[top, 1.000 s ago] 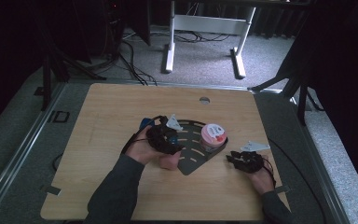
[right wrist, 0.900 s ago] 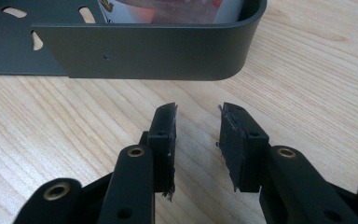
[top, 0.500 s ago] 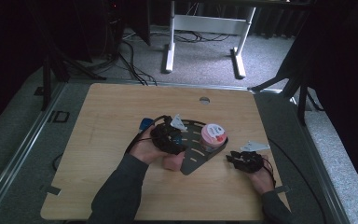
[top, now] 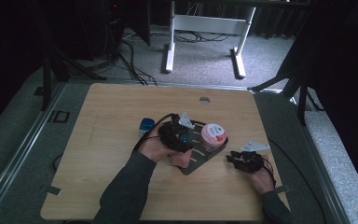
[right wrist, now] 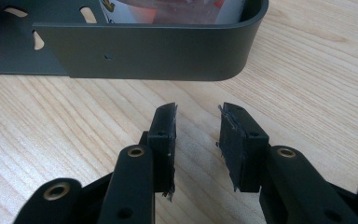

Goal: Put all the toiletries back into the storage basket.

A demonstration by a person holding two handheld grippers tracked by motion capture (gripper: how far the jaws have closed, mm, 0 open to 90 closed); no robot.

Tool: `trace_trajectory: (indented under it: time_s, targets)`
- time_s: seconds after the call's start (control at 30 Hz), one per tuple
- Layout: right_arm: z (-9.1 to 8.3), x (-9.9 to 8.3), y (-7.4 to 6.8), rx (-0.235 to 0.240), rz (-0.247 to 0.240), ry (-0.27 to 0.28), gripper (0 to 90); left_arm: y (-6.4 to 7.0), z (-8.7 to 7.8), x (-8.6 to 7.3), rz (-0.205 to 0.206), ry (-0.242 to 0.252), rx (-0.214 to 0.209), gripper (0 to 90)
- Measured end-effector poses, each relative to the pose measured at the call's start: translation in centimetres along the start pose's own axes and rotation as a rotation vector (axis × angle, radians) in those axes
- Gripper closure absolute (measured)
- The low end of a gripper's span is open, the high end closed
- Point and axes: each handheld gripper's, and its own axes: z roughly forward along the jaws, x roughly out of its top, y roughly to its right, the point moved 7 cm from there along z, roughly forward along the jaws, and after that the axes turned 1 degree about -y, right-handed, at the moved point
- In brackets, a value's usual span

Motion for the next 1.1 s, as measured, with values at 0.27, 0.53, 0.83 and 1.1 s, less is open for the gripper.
trace_trajectory:
  time_s: [0.27,0.53,0.83,1.1]
  targets:
    - [0.0,0.0,0.0,0.001,0.000,0.000,66.1,-0.5,0.3,0.4,-0.015,0.015,0.021,53.6]
    - [0.0,0.0,0.0,0.001,0.001,0.001,66.1,-1.0,0.7,0.8,-0.027,0.014,0.042,53.6]
    - [0.0,0.0,0.0,0.002,0.000,0.001,66.1,-1.7,1.1,1.5,-0.046,0.028,0.056,53.6]
    - [0.0,0.0,0.0,0.003,0.001,0.002,66.2,-2.4,1.5,2.5,-0.062,0.032,0.070,53.6]
